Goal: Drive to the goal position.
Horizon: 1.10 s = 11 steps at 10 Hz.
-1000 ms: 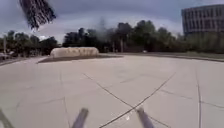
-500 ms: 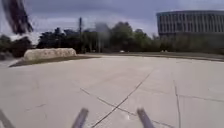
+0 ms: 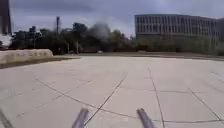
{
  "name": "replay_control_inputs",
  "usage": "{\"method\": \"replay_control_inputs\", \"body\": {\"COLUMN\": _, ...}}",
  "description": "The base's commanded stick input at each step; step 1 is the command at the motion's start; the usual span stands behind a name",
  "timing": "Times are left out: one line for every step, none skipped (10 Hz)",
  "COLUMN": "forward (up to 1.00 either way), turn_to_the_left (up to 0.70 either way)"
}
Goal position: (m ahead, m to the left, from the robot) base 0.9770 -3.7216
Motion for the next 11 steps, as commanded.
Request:
{"method": "replay_control_inputs", "body": {"forward": 0.00, "turn_to_the_left": -0.50}}
{"method": "replay_control_inputs", "body": {"forward": 0.00, "turn_to_the_left": -0.50}}
{"method": "replay_control_inputs", "body": {"forward": 0.00, "turn_to_the_left": -0.50}}
{"method": "replay_control_inputs", "body": {"forward": 0.00, "turn_to_the_left": -0.50}}
{"method": "replay_control_inputs", "body": {"forward": 0.00, "turn_to_the_left": -0.50}}
{"method": "replay_control_inputs", "body": {"forward": 0.00, "turn_to_the_left": -0.50}}
{"method": "replay_control_inputs", "body": {"forward": 0.00, "turn_to_the_left": -0.50}}
{"method": "replay_control_inputs", "body": {"forward": 0.00, "turn_to_the_left": -0.50}}
{"method": "replay_control_inputs", "body": {"forward": 0.00, "turn_to_the_left": -0.50}}
{"method": "replay_control_inputs", "body": {"forward": 0.00, "turn_to_the_left": -0.50}}
{"method": "replay_control_inputs", "body": {"forward": 0.00, "turn_to_the_left": -0.50}}
